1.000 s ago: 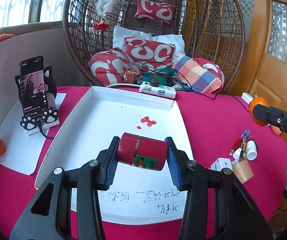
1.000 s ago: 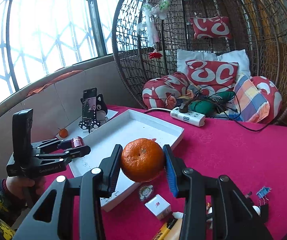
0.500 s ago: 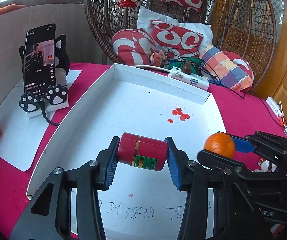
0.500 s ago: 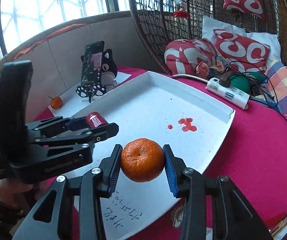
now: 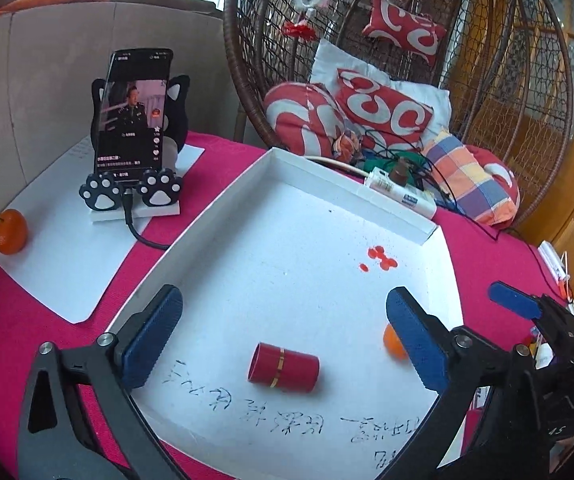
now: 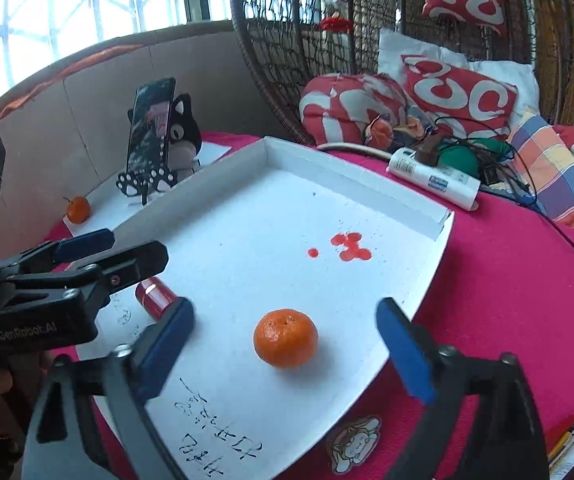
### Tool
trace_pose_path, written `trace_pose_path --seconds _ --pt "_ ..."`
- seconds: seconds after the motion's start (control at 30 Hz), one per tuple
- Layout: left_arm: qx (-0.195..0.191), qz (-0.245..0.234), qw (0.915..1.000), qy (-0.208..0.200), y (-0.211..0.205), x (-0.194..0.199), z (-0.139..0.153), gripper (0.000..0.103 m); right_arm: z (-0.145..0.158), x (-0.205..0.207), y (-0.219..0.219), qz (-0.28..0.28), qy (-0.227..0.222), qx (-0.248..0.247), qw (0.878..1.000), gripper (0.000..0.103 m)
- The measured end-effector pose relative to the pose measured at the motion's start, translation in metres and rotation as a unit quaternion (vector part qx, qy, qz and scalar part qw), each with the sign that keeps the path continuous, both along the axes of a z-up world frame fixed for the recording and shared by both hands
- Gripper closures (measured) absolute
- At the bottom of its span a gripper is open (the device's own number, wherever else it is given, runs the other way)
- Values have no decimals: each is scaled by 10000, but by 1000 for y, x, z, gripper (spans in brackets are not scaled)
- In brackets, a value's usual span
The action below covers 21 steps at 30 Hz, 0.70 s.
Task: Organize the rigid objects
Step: 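Grasp the yellow lighter with the left gripper while the right gripper grasps the brown tape roll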
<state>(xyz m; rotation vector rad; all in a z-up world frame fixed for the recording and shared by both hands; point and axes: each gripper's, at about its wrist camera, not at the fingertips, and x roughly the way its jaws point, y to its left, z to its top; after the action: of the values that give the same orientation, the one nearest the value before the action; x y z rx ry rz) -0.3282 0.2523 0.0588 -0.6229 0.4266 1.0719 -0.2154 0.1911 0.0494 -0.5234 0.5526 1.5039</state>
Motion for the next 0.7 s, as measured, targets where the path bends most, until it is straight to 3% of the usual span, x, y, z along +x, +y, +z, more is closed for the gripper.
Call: trace_pose_path --seconds 0.23,0.43,0.57,0.7 --pt "254 54 9991 -335 -19 -12 22 0 41 33 -49 -469 307 756 9956 0" --pt "601 -982 9925 -403 -58 30 38 0 78 86 -119 -1301 345 1624 9775 0" --pt "488 -2028 9776 -283 -88 79 30 0 82 125 -162 -1954 535 1912 9604 0" --pt "64 -3151 9490 63 -121 128 10 0 62 152 -191 -2431 652 1751 9518 0"
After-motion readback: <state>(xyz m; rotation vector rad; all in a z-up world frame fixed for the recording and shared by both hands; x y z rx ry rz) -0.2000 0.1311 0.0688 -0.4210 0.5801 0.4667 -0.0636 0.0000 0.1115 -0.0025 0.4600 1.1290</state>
